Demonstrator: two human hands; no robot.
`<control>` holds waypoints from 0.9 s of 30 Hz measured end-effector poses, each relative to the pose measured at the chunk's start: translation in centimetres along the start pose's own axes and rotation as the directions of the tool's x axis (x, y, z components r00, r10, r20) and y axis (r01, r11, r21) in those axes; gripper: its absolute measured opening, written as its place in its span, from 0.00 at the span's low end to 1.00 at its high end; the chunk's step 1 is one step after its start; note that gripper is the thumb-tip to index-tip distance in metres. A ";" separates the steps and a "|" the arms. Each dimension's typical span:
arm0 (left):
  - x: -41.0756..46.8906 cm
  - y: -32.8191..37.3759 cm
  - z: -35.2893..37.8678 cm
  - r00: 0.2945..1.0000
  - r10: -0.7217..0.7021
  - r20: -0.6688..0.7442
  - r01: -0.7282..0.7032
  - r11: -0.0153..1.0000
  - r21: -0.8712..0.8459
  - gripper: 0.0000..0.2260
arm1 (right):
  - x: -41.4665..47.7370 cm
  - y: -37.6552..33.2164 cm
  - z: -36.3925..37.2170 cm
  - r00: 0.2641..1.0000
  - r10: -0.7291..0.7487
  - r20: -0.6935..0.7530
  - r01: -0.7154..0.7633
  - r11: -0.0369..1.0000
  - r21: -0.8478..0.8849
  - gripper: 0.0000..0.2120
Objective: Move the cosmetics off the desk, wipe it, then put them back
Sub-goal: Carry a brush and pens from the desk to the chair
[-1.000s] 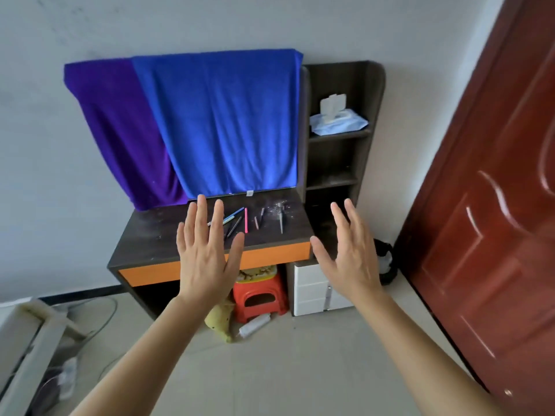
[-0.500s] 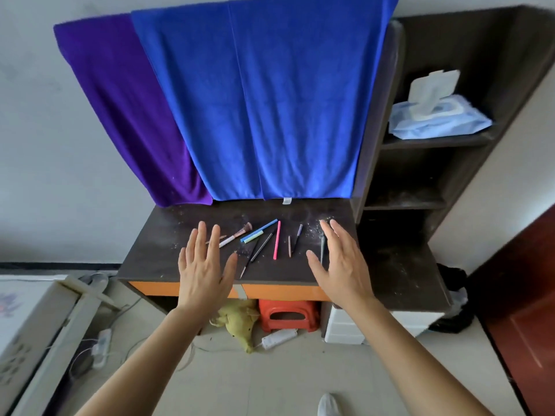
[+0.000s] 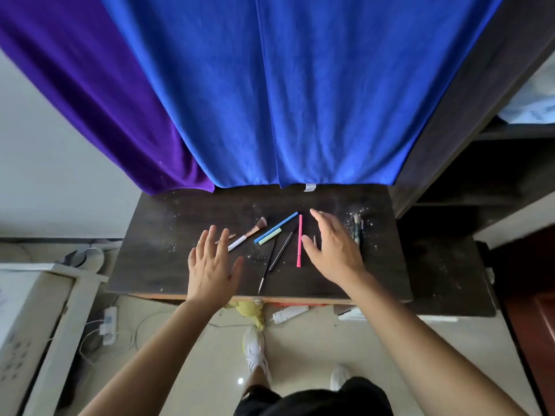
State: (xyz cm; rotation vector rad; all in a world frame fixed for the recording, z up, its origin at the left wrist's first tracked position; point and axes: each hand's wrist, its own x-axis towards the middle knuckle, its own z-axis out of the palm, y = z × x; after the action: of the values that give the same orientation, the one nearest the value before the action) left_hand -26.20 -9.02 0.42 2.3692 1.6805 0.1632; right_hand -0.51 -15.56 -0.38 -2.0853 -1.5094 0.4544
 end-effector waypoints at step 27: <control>12.5 -9.4 9.2 0.968 0.111 0.224 -0.064 0.977 -0.205 0.06 | 11.3 -2.7 13.1 0.905 0.131 0.405 -0.021 0.964 -0.263 0.15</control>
State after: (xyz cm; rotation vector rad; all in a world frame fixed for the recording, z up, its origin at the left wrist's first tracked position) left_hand -28.52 4.56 -11.39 2.2195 1.3857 0.0572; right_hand -6.19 -1.42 -9.00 -2.3592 -1.8103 0.8235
